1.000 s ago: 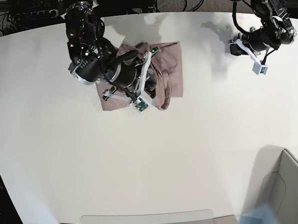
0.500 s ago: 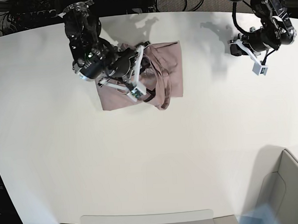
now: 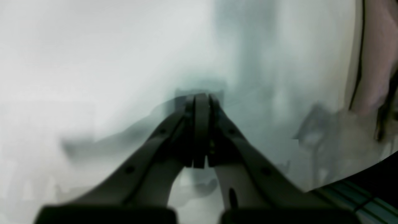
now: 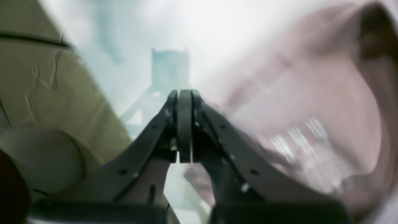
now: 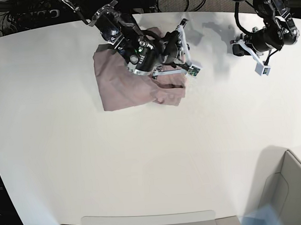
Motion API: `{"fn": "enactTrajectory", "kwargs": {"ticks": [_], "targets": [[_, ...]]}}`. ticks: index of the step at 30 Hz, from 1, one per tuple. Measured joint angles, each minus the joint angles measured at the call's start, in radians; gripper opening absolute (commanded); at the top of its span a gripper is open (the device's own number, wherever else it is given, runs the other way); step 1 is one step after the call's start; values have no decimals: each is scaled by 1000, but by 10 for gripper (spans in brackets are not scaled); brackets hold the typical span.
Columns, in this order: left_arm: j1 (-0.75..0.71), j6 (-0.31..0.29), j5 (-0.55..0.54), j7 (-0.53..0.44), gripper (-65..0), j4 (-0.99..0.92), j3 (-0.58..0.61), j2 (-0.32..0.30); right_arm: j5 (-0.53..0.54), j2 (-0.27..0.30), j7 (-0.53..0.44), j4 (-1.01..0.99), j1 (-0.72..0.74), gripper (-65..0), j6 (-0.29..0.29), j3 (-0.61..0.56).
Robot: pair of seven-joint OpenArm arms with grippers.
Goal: Fold the T-shirt properly
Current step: 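Press the folded bundle flat with the right gripper and release, then grasp the folded pink shirt bundle with the left gripper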
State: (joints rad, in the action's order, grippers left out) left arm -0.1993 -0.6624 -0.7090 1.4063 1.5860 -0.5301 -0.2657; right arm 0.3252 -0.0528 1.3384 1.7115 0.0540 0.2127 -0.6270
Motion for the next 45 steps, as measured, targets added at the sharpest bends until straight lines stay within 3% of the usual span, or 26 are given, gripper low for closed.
{"fn": "enactTrajectory", "kwargs": {"ticks": [7, 13, 18, 26, 30, 38, 41, 45], "targets": [[0, 0, 0, 0, -650, 0, 0, 0, -11, 3, -24, 44, 31, -650, -1, -40], [-1, 0, 0, -1, -650, 0, 23, -1, -10, 11, -22, 201, -35, -650, -1, 248], [14, -9, -6, -10, -650, 25, 142, -1, -7, 90, -19, 233, -38, -650, 0, 441], [33, -11, -13, -65, -650, 333, 416, -3, -8, 228, 55, 240, -60, -650, 4, 749], [39, -5, -2, -61, -650, 381, 590, -6, -6, 297, 61, 238, -63, -650, 4, 754], [33, 0, 15, -66, -650, 367, 920, -17, -11, 310, 60, 130, -65, -650, 8, 750], [35, -1, 112, -69, -650, 329, 983, -13, -2, 307, 56, 105, -72, -650, 8, 748], [58, 0, 258, -66, -650, 207, 977, 16, -3, 307, 57, 101, -107, -650, 8, 748]]}}
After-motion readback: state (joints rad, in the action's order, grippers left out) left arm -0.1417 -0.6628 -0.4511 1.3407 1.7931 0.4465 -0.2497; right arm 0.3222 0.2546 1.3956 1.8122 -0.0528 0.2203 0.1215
